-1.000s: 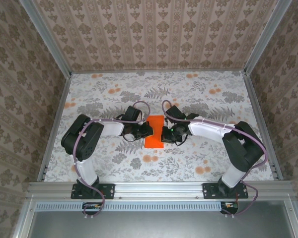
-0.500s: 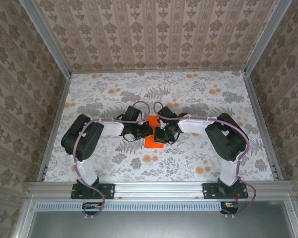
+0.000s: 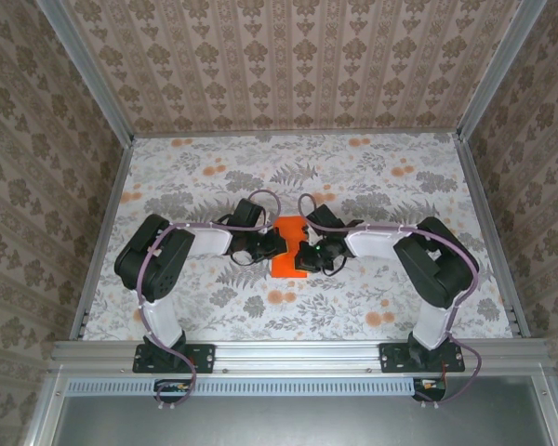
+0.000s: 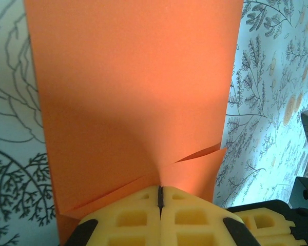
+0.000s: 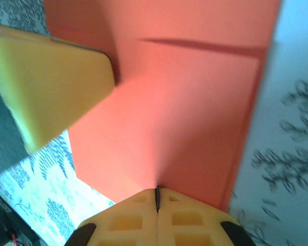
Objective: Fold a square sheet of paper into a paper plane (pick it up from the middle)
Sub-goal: Fold the triangle a second time at the center of the table.
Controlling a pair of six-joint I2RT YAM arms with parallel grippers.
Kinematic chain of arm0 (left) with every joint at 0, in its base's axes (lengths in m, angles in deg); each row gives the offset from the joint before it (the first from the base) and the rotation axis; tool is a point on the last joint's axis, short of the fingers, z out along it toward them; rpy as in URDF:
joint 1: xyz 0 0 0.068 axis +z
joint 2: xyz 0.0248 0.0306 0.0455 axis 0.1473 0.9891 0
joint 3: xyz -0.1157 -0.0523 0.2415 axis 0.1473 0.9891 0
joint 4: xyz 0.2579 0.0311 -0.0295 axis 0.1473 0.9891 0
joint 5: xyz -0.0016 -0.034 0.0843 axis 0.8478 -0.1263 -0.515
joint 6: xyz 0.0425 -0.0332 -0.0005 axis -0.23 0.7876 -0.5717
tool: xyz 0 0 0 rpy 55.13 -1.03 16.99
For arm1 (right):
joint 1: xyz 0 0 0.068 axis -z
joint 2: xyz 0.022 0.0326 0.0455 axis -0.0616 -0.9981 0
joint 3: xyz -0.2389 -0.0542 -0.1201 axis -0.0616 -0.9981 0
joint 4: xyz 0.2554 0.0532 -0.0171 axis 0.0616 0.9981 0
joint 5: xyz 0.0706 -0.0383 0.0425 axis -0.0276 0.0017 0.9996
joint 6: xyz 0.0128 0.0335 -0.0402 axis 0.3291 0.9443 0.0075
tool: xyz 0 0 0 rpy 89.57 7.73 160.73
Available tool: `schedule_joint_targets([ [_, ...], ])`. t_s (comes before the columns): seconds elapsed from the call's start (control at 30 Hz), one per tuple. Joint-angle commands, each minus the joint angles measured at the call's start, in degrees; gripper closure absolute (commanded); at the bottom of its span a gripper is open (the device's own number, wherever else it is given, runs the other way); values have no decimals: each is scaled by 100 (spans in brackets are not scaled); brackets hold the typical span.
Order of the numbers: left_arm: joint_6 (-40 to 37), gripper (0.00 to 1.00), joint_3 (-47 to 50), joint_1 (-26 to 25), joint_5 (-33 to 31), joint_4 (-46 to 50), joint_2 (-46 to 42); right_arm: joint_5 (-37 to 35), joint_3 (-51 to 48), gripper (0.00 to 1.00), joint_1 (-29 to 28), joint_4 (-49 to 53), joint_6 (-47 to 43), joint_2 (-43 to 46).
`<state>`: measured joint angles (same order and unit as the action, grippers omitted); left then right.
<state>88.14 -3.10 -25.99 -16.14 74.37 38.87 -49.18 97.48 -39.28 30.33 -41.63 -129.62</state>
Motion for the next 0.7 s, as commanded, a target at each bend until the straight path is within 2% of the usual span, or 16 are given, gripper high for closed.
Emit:
schedule_joint_targets([
  [0.0,-64,100,388,45,-707,1068,492,-11,-473,100,24,744,-57,170],
  [0.2,-64,100,387,51,-664,997,510,-47,-865,100,207,890,-126,602],
  [0.4,-70,100,319,18,-593,967,470,7,-563,100,266,756,-167,1087],
  [0.67,-30,100,286,-26,-584,959,492,195,297,100,45,209,85,245],
])
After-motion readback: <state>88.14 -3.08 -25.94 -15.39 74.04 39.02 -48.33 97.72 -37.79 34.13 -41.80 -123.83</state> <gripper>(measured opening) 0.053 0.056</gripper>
